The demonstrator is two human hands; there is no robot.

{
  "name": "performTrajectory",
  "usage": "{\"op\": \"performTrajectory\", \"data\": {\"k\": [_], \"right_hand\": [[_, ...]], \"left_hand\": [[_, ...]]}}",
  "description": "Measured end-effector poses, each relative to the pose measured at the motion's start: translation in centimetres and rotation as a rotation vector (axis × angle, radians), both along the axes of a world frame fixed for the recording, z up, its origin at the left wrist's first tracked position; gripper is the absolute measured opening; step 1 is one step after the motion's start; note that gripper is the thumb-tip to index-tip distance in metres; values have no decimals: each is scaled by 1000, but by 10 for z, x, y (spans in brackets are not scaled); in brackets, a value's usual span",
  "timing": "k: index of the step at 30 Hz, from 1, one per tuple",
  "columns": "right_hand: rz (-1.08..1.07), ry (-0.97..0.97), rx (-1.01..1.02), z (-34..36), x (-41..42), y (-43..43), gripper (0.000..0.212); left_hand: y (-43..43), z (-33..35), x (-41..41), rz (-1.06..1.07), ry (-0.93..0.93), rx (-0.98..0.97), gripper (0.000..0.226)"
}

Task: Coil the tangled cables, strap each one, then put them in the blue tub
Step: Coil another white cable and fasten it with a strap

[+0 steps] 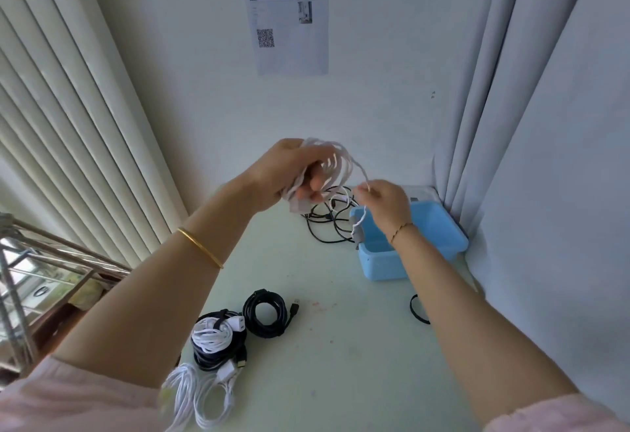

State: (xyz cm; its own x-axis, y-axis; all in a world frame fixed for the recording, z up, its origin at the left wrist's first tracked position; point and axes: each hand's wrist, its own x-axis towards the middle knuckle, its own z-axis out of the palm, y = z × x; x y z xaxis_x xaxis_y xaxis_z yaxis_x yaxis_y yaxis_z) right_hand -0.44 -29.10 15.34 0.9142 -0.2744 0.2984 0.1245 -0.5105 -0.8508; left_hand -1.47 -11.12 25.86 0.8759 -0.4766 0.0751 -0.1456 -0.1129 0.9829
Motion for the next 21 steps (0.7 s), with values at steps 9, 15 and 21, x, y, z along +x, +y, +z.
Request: {"op": "performTrajectory", "data": {"k": [9,15,21], "right_hand": [[595,674,148,-32,-46,67,37],[577,450,255,46,-46,56,39],[275,-36,398,112,-31,56,24]], "left_hand": [[31,-38,23,287,366,-297,39],[43,-25,44,360,485,-517,31],[44,-22,45,202,538,-191,34]]}}
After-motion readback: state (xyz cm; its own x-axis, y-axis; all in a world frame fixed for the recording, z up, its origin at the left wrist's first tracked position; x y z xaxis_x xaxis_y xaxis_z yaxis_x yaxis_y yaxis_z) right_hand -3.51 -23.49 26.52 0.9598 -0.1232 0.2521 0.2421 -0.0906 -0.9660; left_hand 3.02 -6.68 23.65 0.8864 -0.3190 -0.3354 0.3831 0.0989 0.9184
